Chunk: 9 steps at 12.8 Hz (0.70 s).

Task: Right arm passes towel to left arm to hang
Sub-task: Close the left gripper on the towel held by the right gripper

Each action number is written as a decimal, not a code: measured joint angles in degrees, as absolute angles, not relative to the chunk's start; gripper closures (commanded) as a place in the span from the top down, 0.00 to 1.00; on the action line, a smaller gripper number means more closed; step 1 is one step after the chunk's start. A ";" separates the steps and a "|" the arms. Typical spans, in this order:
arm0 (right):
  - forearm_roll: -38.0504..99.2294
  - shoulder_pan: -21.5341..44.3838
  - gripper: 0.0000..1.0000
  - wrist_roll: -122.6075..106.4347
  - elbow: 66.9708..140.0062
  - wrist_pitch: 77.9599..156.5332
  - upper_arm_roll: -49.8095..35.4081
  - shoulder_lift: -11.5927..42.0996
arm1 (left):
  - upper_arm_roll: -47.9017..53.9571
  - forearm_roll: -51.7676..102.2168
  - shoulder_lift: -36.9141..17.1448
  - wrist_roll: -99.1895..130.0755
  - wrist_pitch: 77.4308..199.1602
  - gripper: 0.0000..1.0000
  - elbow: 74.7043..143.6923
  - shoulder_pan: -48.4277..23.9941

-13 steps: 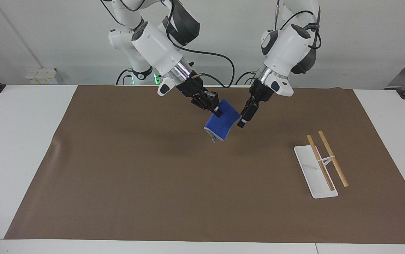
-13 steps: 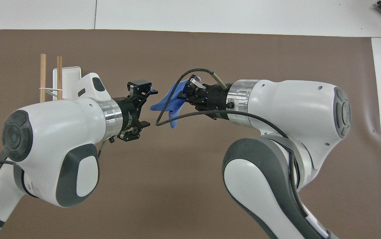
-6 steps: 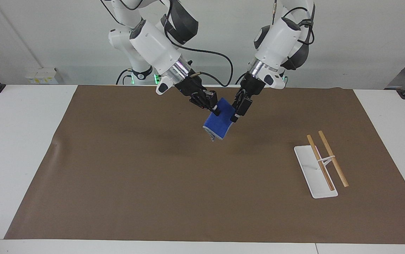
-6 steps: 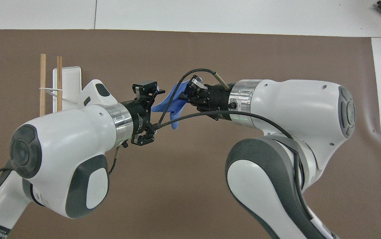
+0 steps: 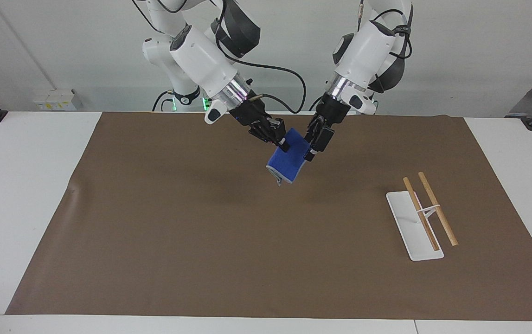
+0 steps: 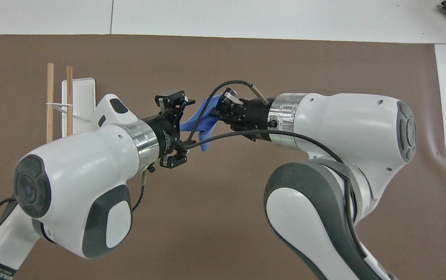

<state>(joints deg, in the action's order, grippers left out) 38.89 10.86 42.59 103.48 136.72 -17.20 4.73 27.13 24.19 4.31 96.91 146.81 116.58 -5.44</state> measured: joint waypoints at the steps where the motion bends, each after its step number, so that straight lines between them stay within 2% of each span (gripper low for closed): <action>1: 38.89 10.86 0.00 42.59 103.48 136.72 -17.20 4.73 | 27.13 24.19 4.30 96.91 146.85 0.37 116.60 -5.26; 3: 38.89 10.86 0.00 42.59 103.48 136.72 -17.20 4.73 | 27.17 24.19 4.25 96.57 146.85 0.05 116.67 -4.86; 4: 38.89 10.86 0.00 42.59 103.48 136.72 -17.20 4.73 | 27.18 24.19 4.22 95.73 146.85 0.00 116.73 -4.85; 9: 38.89 10.86 0.00 42.59 103.48 136.55 -17.20 4.73 | 27.21 24.19 4.20 88.18 146.88 0.00 117.13 -4.37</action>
<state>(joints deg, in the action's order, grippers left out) 38.89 10.86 42.59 103.48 136.55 -17.20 4.73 27.21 24.19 4.20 88.18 146.88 117.13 -4.37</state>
